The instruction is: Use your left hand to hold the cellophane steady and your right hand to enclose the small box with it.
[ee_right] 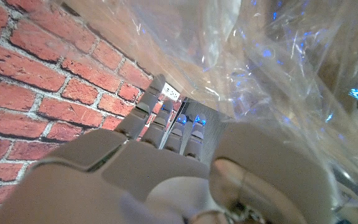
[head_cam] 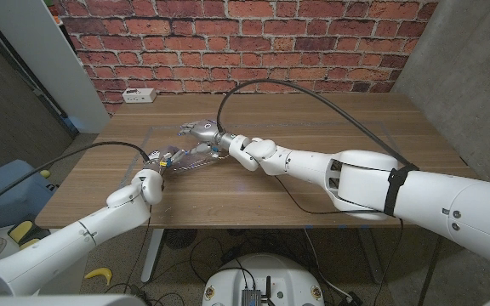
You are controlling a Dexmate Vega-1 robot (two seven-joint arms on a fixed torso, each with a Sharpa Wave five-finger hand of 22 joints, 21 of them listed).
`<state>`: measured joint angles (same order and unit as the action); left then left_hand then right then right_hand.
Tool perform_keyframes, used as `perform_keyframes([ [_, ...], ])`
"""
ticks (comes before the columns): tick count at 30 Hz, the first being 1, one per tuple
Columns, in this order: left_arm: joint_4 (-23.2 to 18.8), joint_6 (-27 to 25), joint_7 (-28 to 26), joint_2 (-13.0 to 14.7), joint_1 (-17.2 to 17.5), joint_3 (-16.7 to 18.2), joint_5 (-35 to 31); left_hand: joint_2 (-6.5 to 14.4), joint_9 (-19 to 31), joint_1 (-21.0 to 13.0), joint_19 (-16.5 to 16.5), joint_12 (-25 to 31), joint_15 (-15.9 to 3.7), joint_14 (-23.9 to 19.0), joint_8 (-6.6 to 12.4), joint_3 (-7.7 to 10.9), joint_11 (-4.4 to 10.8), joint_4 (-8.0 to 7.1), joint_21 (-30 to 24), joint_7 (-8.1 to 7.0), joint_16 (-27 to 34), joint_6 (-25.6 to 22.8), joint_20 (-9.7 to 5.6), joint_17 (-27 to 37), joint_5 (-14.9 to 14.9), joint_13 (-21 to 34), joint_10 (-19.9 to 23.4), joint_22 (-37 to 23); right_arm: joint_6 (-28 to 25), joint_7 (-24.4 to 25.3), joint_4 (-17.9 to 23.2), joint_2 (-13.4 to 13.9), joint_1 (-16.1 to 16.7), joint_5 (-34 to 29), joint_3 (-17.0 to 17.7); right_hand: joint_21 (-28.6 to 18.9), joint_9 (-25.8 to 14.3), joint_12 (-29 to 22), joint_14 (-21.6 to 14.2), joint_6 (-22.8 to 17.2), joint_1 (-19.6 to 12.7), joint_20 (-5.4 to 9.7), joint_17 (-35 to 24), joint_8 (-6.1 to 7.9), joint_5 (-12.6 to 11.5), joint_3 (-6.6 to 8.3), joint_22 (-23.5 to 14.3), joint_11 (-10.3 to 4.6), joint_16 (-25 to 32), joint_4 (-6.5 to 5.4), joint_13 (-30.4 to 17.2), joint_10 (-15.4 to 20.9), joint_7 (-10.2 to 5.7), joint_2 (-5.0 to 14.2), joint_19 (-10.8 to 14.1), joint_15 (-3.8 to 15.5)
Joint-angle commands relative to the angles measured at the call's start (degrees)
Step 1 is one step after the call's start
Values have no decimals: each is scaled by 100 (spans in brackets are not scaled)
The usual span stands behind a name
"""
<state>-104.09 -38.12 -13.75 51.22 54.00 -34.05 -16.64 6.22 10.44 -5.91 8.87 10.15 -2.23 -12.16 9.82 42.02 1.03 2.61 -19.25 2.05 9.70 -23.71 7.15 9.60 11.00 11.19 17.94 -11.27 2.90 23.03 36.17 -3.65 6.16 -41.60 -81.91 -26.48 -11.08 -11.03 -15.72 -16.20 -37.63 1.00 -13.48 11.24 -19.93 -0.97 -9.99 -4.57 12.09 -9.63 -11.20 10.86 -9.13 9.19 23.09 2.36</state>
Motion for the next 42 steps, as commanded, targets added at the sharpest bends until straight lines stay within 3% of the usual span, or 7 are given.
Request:
perform_keyframes([
  [1, 32, -250, 268, 86, -299, -364, 6, 185, -3, 53, -32, 23, -36, 19, -7, 21, 20, -16, 14, 3, 1, 44, 17, 18, -5, -1, -37, 7, 492, -315, -442, -34, -31, 807, 471, 68, -9, -45, 40, -168, 244, -3, -32, 69, 16, 8, -16, 26, 45, -85, -10, 84, -13, 196, -109, 470],
  [18, -75, -303, 195, 145, -309, -387, 86, 169, -5, 68, -59, 47, -30, 72, 7, 33, 17, -37, 38, -29, 11, 135, 9, 9, -10, -2, -106, 5, 257, -1721, -1543, -579, -383, 1792, 225, 492, 0, 10, 659, 140, 1319, -77, 9, -21, 85, -69, -18, 182, -58, -95, -3, -235, 72, 256, -566, 224],
  [20, -80, -255, 177, 153, -285, -355, 137, 165, -5, 71, -63, 49, -25, 86, 10, 33, 19, -38, 41, -26, 9, 139, 7, 8, -11, -3, -115, 5, 95, -1718, -1544, -572, -415, 1947, 142, 578, 15, -13, 677, 197, 870, 48, 77, -30, -102, 910, -15, 137, -20, 190, -2, -221, 36, 325, -511, 273],
  [22, -89, -273, 154, 153, -279, -350, 141, 158, -5, 76, -69, 46, -24, 92, 11, 31, 8, -41, 44, -23, 10, 148, 9, 8, -13, -3, -133, 5, 201, -1528, -1530, -493, -429, 2006, 76, 595, 18, -25, 621, 209, 640, 58, 110, -26, -126, 1329, -10, 157, 4, 311, -1, -194, 88, 262, -404, 329],
  [24, -93, -272, 141, 154, -273, -341, 159, 151, -5, 82, -71, 50, -22, 96, 14, 28, 2, -45, 47, -17, 13, 155, 4, 9, -16, -3, -139, 5, 478, -1253, -1488, -364, -437, 1952, 24, 689, 33, -28, 496, 213, 1, -6, 245, -22, 7, 1795, 13, 214, -30, 1042, 8, -137, 182, -165, -240, 306],
  [31, -67, -247, 126, 141, -315, -380, 149, 139, -5, 97, -77, 57, 1, 125, 17, 23, 10, -58, 53, -17, 12, 186, 9, 9, -22, -3, -159, 4, 919, -1478, -174, 554, -386, 1817, 304, 774, 28, -21, 459, 312, -20, -185, 229, -47, 223, 1804, 11, 347, -25, 1275, 2, -141, 246, -444, -211, 171],
  [42, -117, -245, 84, 140, -308, -395, 125, 132, -6, 100, -79, 60, -10, 154, 18, 28, 17, -60, 61, -38, 13, 239, 10, 5, -26, -4, -203, 3, 676, -2179, 1607, 1436, -6, 1782, 1079, 886, 11, -36, 489, 221, 694, -288, 159, 9, 501, 1527, -16, 407, 1, 1040, -10, -104, 250, -635, -181, 79],
])
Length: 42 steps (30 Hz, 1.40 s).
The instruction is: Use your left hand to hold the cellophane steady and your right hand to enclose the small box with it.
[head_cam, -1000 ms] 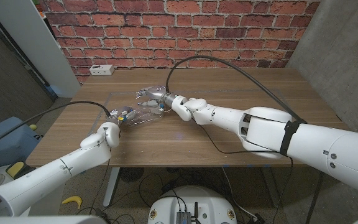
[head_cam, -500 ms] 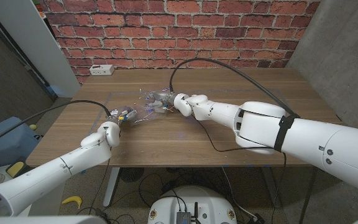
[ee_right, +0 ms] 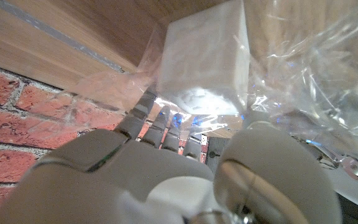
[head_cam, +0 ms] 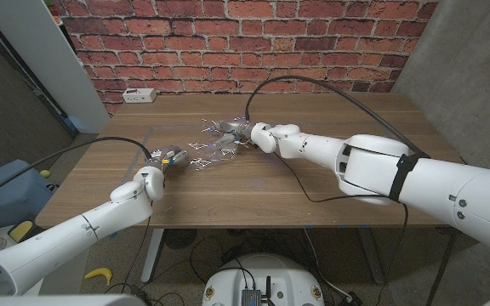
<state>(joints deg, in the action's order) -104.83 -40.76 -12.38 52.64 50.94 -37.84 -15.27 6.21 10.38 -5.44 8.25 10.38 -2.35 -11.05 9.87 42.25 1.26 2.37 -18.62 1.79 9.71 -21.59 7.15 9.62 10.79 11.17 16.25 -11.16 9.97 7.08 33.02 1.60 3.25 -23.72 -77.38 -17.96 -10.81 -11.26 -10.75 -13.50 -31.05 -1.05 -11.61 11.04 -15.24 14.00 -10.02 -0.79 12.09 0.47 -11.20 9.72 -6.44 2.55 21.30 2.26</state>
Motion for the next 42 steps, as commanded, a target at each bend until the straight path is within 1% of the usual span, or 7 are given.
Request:
perform_keyframes([
  [1, -47, 18, -57, -3, 3, -10, -4, 131, 0, 54, -17, 39, 6, 46, 11, 6, -9, -36, -1, -11, 12, 34, 11, 2, -6, -2, -36, -8, -40, -648, 2032, 953, 304, -36, 663, 46, -15, -12, 11, -43, 13, -105, -25, 25, 42, 52, -12, 34, -8, 50, -9, 6, -19, 45, -11, 73],
  [11, -130, -8, -118, 22, 61, 23, -6, 127, 0, 53, -30, 47, 5, 70, 15, 12, -12, -35, 10, -14, 14, 72, 16, -1, -8, -3, -60, -8, 292, -932, 2080, 967, 523, 68, 1066, 86, -14, -62, -77, -257, 79, -140, -47, 86, 129, 223, -23, 65, 40, 9, -10, 161, -48, 383, 50, 120],
  [15, -163, 6, -149, 38, 85, 44, -8, 125, 0, 51, -32, 51, 10, 78, 15, 14, -11, -33, 13, -20, 15, 89, 17, -2, -9, -3, -62, -9, 198, -945, 1838, 845, 570, 28, 1090, 163, -21, -55, -68, -454, 770, -61, -106, 90, 216, 115, -46, 20, 68, -475, -10, 229, -161, 683, 9, 148],
  [20, -170, 38, -138, 51, 88, 60, 10, 126, 0, 48, -26, 59, 4, 82, 23, 18, -11, -30, 14, -23, 18, 94, 19, -4, -10, -3, -63, -9, -69, -786, 1655, 726, 639, -199, 990, 317, -13, 2, 130, -489, 1365, -117, -115, 41, 243, -128, -39, -37, 1, -824, -5, 125, -221, 539, -217, 126],
  [31, -139, 39, -84, 48, 58, 74, 51, 123, 1, 47, -21, 63, 8, 99, 29, 24, -3, -29, 19, -37, 20, 120, 21, -5, -12, -4, -88, -9, -234, -315, 435, 195, 593, -377, 679, 604, 9, 63, 533, -94, 1184, -621, 26, -65, 154, -114, -14, -93, -142, -494, 8, -211, -196, 275, -680, 49],
  [35, -110, 61, -69, 31, 22, 52, 42, 121, 1, 48, -20, 65, 12, 103, 29, 24, 2, -30, 20, -46, 22, 133, 22, -5, -13, -4, -96, -10, -166, -4, -76, -19, 584, -375, 569, 613, 10, 76, 653, 51, 950, -574, 56, -71, 113, 46, -13, -178, -154, -321, 11, -345, -233, 415, -658, 80],
  [42, -58, 64, -28, 4, -43, 19, 27, 115, 1, 51, -21, 69, 7, 107, 25, 24, 9, -30, 24, -50, 24, 164, 21, -5, -15, -4, -104, -10, 50, 99, -972, -407, 503, -127, 404, 590, 7, 93, 733, 176, 951, -403, 25, -82, 118, 148, -15, -218, -124, -357, 11, -497, -299, 624, -570, 145],
])
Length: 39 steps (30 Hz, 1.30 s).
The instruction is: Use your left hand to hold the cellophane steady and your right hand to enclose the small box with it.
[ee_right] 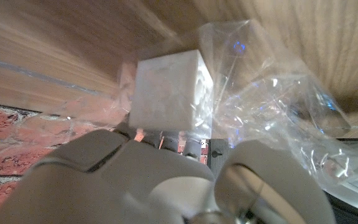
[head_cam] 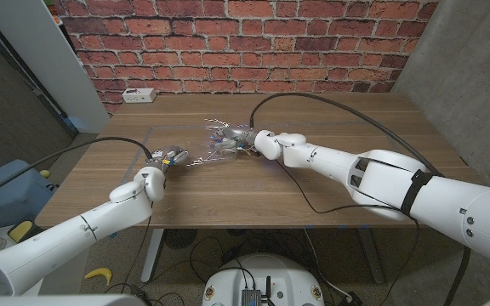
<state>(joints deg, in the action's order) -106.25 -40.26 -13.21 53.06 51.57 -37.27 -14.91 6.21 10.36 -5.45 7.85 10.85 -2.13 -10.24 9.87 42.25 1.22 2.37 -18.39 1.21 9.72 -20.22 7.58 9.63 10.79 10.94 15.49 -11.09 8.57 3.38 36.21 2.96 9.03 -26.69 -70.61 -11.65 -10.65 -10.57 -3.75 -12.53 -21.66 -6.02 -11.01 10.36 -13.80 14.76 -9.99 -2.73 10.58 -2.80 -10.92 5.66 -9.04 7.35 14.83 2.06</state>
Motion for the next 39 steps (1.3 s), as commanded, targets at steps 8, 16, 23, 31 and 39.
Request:
perform_keyframes([
  [8, 61, 72, 2, -36, -101, -16, -24, 106, 3, 55, 18, 23, -24, 33, 26, 22, 3, -30, 5, 6, 25, 55, -26, -6, -18, 18, -48, -18, 186, 578, -1169, -439, -82, 276, -423, -72, -11, 20, 24, 168, 40, 217, -52, -16, -6, 114, -19, -32, 58, -65, -18, -173, -29, 204, 189, 164],
  [16, 29, 208, -128, -28, -20, 65, -16, 63, 6, 73, 24, 34, 67, 26, 34, 4, -69, -26, 15, -194, 38, 121, 24, -2, -24, 18, -77, -19, -6, 654, -24, 162, 58, 236, -245, -113, -14, -54, -174, 141, 67, 256, -59, 27, 23, 141, -22, -14, 144, -76, -17, -49, 33, 188, 343, 163],
  [23, 15, 207, -145, -35, -5, 68, -51, 58, 9, 74, 15, 45, 95, 11, 55, 3, -79, -22, 23, -219, 45, 90, 56, -1, -25, 19, -68, -20, 42, 863, 854, 614, 235, 179, 54, -170, -12, -168, -495, -107, 119, 252, -57, 117, 32, 162, -25, 105, 245, -69, -18, 292, 124, 110, 588, 185],
  [31, -26, 167, -134, -27, 21, 81, -66, 58, 11, 74, 12, 53, 93, 3, 62, 5, -72, -21, 29, -242, 49, 84, 64, 1, -26, 19, -66, -21, 157, 527, 1615, 959, 334, 166, 331, -175, -6, -161, -642, -143, -35, 186, -16, 110, 22, 198, -20, 196, 243, 163, -17, 378, 204, -115, 725, 110],
  [39, -54, 175, -149, -17, 50, 105, -64, 59, 13, 71, 9, 57, 87, 11, 57, 8, -74, -16, 35, -269, 46, 111, 72, 1, -26, 20, -71, -21, 168, 230, 2343, 1253, 533, 216, 667, -146, -6, -152, -730, -183, -296, 131, 0, 121, 18, 332, -18, 230, 229, 446, -18, 434, 256, -194, 771, 62],
])
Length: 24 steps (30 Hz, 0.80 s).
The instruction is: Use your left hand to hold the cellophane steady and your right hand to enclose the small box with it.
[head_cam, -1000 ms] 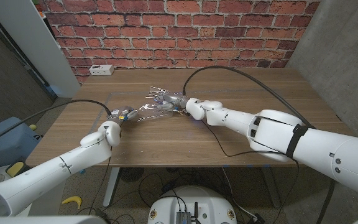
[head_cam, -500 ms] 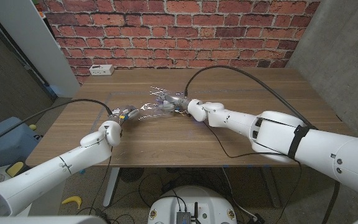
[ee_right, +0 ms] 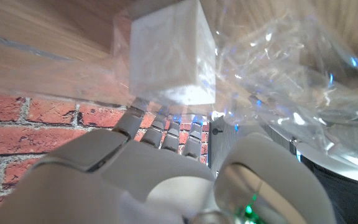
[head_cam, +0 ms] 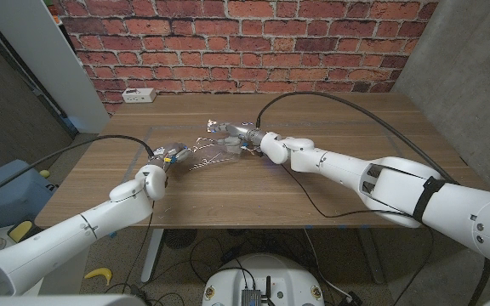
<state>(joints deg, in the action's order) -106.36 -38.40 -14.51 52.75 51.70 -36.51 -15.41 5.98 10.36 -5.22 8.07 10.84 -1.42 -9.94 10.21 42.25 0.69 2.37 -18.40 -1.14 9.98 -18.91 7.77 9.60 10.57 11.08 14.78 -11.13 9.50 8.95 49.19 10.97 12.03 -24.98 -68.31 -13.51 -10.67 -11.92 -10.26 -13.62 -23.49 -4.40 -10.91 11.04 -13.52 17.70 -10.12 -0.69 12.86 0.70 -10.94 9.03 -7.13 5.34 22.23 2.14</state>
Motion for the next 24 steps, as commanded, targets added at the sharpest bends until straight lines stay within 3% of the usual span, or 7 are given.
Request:
perform_keyframes([
  [1, -48, -10, -22, 14, 40, 32, -17, 82, 13, 48, -14, 60, 18, -16, 19, 8, -22, -15, 37, -33, 19, -11, 54, 4, -4, 6, 1, -16, 88, -345, 1085, 463, 260, 72, 485, 40, -5, -23, -95, -106, -113, -33, -12, 64, -6, 40, -6, 38, 6, 106, -17, 119, 59, -2, 38, 55],
  [6, -65, 98, -125, 10, 105, 109, 22, 81, 14, 47, -16, 61, 19, -15, 17, 9, -25, -13, 41, -41, 19, 5, 56, 4, -4, 7, -4, -17, 248, -304, 1083, 445, 409, 309, 755, 45, -11, -34, -142, -173, 38, -35, -42, 77, 31, -32, -14, 53, 26, 54, -21, 184, 68, -61, 63, 55],
  [10, -48, 529, -538, -20, 374, 390, 218, 86, 15, 48, -12, 53, 55, -25, 1, 12, -27, -16, 43, -50, 24, 62, 74, 7, -3, 7, -34, -17, 394, -198, 1020, 401, 538, 537, 973, 54, -20, -41, -149, -211, 239, -33, -73, 79, 63, -128, -24, 85, 34, -39, -25, 240, 76, -102, 67, 57],
  [16, 275, 1847, -1884, -316, 937, 919, 400, -23, 16, 41, -10, 57, 115, -90, 6, -38, -12, 51, 57, -172, 51, 121, 202, 13, -12, 11, -71, -14, 526, -25, 969, 374, 654, 708, 1188, 63, -24, -31, -155, -242, 369, -36, -90, 81, 77, -185, -28, 83, 39, -102, -27, 242, 90, -117, 64, 54],
  [19, 508, 2510, -2517, -520, 1095, 1083, 367, -96, 16, 39, 3, 73, 128, -131, 23, -75, 36, 95, 60, -207, 65, 102, 258, 17, -20, 14, -50, -12, 589, 31, 961, 375, 716, 828, 1303, 67, -24, -30, -149, -247, 403, -35, -94, 80, 80, -199, -29, 84, 37, -118, -28, 248, 91, -121, 58, 57],
  [20, 675, 2955, -2885, -657, 1159, 1169, 378, -115, 15, 37, 18, 78, 123, -141, 30, -84, 54, 109, 57, -231, 68, 89, 271, 18, -22, 14, -42, -11, 618, 61, 971, 389, 756, 909, 1375, 69, -24, -29, -148, -253, 419, -38, -96, 80, 81, -206, -30, 80, 37, -126, -28, 248, 85, -123, 55, 54],
  [24, 947, 3628, -3409, -897, 1225, 1296, 295, -180, 15, 17, 68, 98, 127, -204, 47, -113, 66, 171, 50, -268, 85, 53, 304, 21, -26, 16, -5, -7, 675, 174, 1023, 425, 856, 1035, 1525, 81, -24, -27, -147, -267, 483, -40, -104, 79, 85, -232, -31, 74, 36, -156, -28, 261, 93, -129, 37, 54],
])
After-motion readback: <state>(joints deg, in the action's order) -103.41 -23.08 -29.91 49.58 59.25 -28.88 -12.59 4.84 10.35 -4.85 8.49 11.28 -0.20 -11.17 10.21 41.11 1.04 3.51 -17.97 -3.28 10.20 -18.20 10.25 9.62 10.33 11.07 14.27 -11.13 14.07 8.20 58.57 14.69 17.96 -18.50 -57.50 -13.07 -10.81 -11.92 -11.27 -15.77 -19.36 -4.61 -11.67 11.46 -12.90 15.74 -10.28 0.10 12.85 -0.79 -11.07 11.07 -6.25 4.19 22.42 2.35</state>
